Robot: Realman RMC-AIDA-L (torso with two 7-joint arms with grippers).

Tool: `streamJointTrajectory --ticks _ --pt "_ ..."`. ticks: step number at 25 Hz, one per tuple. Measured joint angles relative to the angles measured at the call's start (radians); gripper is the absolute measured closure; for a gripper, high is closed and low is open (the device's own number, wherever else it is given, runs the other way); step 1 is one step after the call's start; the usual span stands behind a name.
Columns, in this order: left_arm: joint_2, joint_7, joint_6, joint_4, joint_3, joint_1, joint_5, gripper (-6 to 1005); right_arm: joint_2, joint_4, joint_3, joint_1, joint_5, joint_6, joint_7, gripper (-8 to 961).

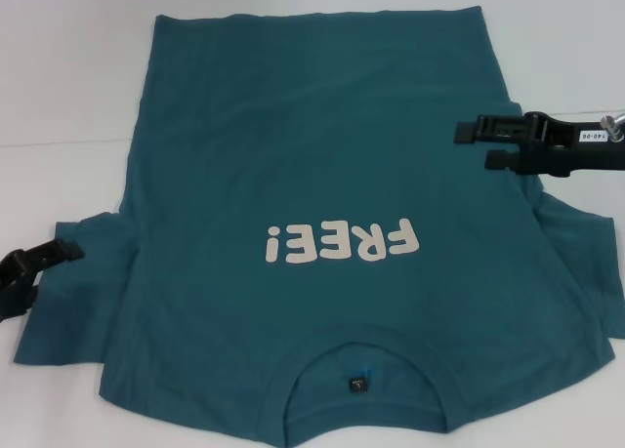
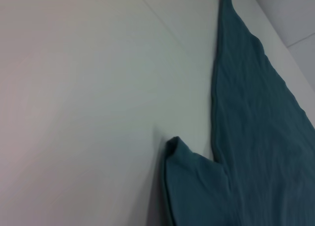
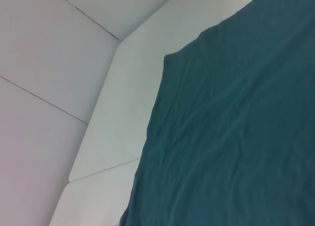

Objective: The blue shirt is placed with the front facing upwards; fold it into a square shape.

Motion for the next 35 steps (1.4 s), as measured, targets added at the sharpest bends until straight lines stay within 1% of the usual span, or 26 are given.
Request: streamJointTrajectory --ticks 6,12,17,25,31,35 --pt "0.008 -0.027 0.036 0.005 0.001 -0.01 0.011 103 0.0 0.0 0.0 -0.001 0.006 0.0 -0.001 57" --pt "0.011 -0.037 0.05 0.008 0.0 -0.015 0.011 274 -0.001 0.0 0.002 -0.003 0.011 -0.003 -0.002 57" --pt "0.011 -0.042 0.048 0.008 0.002 -0.012 0.012 502 -0.001 0.0 0.008 -0.003 0.011 -0.005 -0.002 57" --pt "0.01 -0.047 0.038 0.009 -0.003 -0.01 0.038 753 -0.002 0.0 0.014 -0.003 0.011 -0.009 -0.002 58" --pt "0.011 -0.057 0.039 0.01 -0.003 -0.011 0.054 978 -0.002 0.0 0.02 -0.002 0.011 -0.009 -0.002 58" --pt "0.015 -0.058 0.068 0.02 -0.011 -0.014 0.059 996 -0.002 0.0 0.023 0.0 0.011 -0.009 -0.002 57"
